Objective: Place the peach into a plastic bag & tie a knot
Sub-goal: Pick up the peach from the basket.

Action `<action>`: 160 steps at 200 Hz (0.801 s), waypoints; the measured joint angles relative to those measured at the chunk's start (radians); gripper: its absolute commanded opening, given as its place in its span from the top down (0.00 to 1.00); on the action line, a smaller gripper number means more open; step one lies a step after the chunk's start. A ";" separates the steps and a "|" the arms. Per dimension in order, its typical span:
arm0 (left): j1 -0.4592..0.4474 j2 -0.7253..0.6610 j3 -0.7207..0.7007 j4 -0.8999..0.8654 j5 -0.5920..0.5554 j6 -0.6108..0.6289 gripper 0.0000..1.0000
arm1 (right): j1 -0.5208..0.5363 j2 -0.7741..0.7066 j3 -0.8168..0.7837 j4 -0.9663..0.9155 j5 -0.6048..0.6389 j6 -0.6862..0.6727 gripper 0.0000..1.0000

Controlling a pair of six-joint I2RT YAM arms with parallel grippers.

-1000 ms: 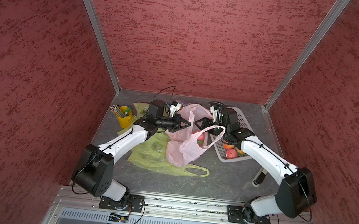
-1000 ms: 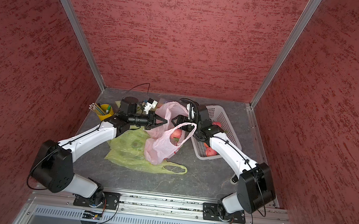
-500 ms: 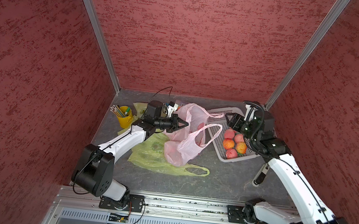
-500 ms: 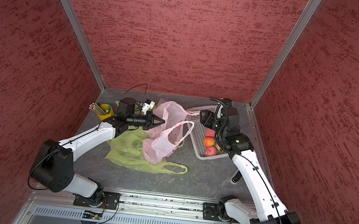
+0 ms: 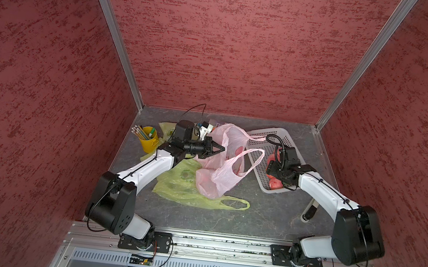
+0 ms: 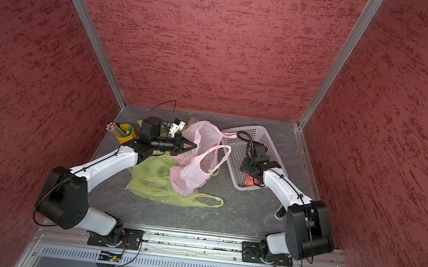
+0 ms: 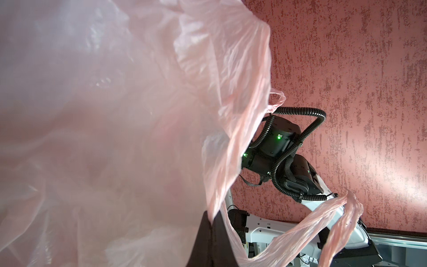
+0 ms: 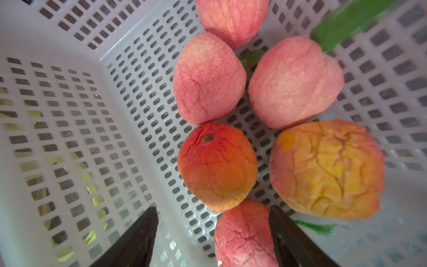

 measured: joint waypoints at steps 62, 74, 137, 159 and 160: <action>0.002 0.000 -0.011 0.002 0.003 0.000 1.00 | 0.000 0.163 0.008 0.079 0.024 -0.006 0.16; 0.002 0.000 -0.017 0.004 0.005 0.000 1.00 | 0.000 0.185 0.016 0.094 0.023 -0.005 0.17; 0.006 0.001 -0.024 0.004 0.010 0.000 1.00 | 0.000 0.216 0.056 0.190 0.019 -0.013 0.38; 0.008 0.001 -0.024 0.004 0.010 0.000 1.00 | -0.001 0.193 0.058 0.200 0.002 -0.019 0.45; 0.008 0.001 -0.024 0.004 0.010 0.000 1.00 | -0.001 0.192 0.058 0.200 0.001 -0.017 0.45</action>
